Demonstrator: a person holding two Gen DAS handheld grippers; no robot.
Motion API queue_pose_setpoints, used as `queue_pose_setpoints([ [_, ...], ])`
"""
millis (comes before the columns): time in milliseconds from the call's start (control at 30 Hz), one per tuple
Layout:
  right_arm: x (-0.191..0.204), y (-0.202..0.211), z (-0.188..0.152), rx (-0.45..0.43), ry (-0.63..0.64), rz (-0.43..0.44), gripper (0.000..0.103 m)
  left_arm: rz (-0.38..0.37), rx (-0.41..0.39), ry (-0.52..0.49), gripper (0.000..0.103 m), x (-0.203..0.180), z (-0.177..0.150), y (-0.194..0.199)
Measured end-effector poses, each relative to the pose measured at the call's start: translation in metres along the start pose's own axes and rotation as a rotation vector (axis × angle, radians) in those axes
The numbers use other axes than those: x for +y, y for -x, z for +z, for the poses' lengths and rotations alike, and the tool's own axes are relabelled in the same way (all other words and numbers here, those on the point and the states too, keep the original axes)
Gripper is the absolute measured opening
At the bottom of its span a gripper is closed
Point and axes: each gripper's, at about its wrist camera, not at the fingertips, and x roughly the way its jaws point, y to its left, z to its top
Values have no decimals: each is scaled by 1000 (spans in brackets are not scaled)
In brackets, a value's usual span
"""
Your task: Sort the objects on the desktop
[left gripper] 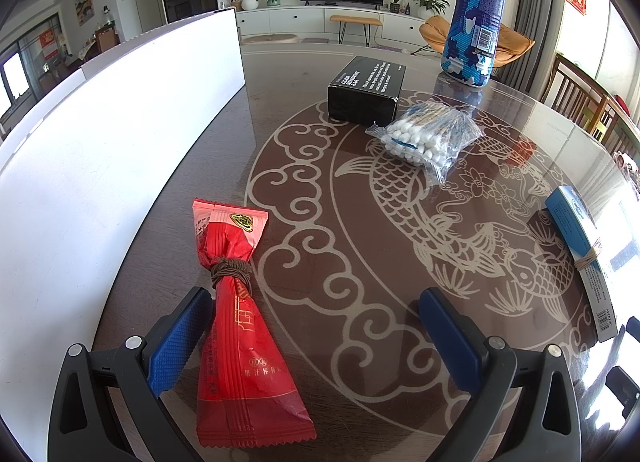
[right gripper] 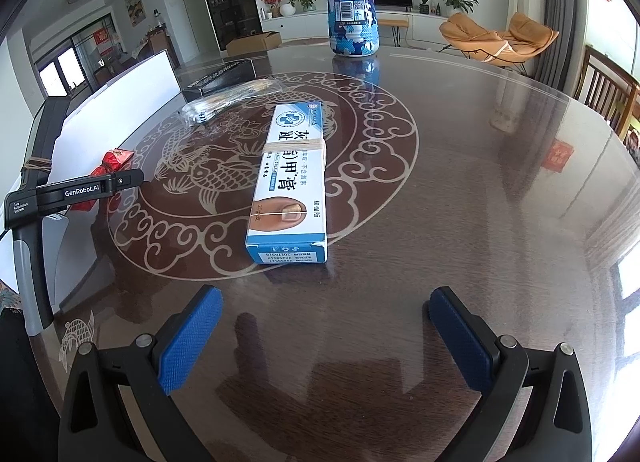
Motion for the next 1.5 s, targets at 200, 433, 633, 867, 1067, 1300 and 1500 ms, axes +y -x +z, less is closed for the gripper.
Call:
queue_pose_setpoints([
  [200,-2,0,0,0,-5,-3,103,0,0,0,103,0,0,0],
  [433,-2,0,0,-2,-7,2,103,0,0,0,103,0,0,0],
  [633,-2,0,0,-4,-8,8,103,0,0,0,103,0,0,0],
  [867,-2,1,0,-5,-10,9,103,0,0,0,103,0,0,0],
  [1067,-2,0,0,-5,-9,8,103,0,0,0,103,0,0,0],
  [1300,-2,0,0,-5,-10,9,103,0,0,0,103,0,0,0],
  [1500,-2,0,0,-5,-10,9,103,0,0,0,103,0,0,0],
])
